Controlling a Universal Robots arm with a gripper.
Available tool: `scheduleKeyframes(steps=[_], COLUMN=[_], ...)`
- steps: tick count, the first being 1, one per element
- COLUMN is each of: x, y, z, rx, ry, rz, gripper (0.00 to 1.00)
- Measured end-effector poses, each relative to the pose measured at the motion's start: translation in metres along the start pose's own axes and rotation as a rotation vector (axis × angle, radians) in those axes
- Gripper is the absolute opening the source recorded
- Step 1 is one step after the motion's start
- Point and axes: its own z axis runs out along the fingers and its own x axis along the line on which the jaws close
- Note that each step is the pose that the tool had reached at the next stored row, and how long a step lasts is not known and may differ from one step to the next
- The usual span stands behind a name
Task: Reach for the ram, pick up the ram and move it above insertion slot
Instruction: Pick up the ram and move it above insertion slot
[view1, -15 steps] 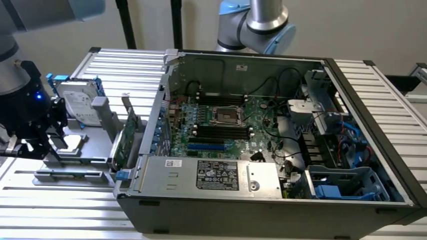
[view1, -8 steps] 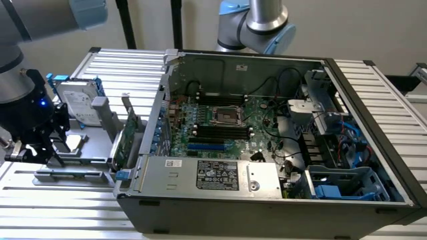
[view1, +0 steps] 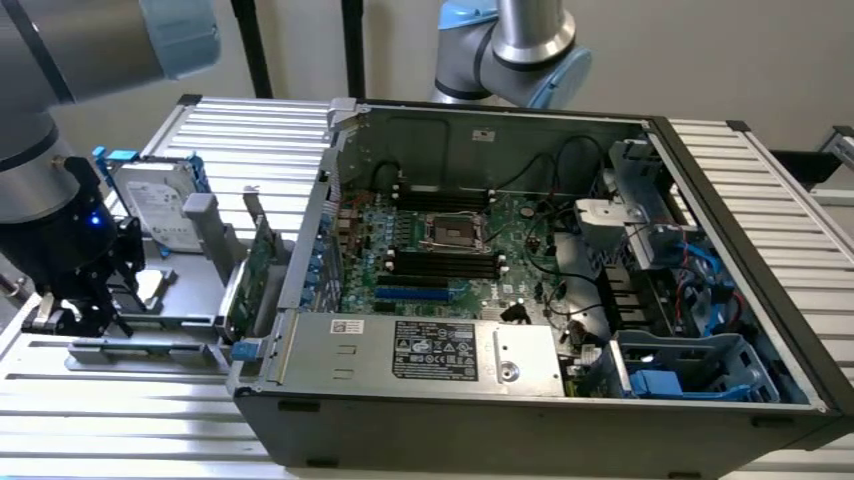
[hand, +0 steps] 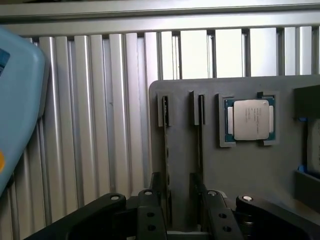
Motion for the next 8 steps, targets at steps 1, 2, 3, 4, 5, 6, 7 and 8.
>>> scheduleKeyframes(steps=[1,2,3,4,5,6,7,8], x=[0.0,0.0,0.0,0.0,0.0,0.0,0.0,0.0], y=[-0.0001,-0.0001,-0.0001,-0.0002,-0.0002,-0.0002,-0.0002,-0.0002], z=[0.0018,0.0036,0.0054,0.0073,0.0091,0.0109,0.0127,0.0146], rx=[0.0,0.0001,0.0,0.0,0.0,0.0,0.0,0.0001], ry=[0.0001,0.0,0.0001,0.0002,0.0002,0.0003,0.0003,0.0003], rz=[-0.001,-0.002,-0.004,-0.005,-0.006,-0.008,-0.009,-0.01], gripper=[0.36,0.36,0.36,0.36,0.36,0.36,0.36,0.36])
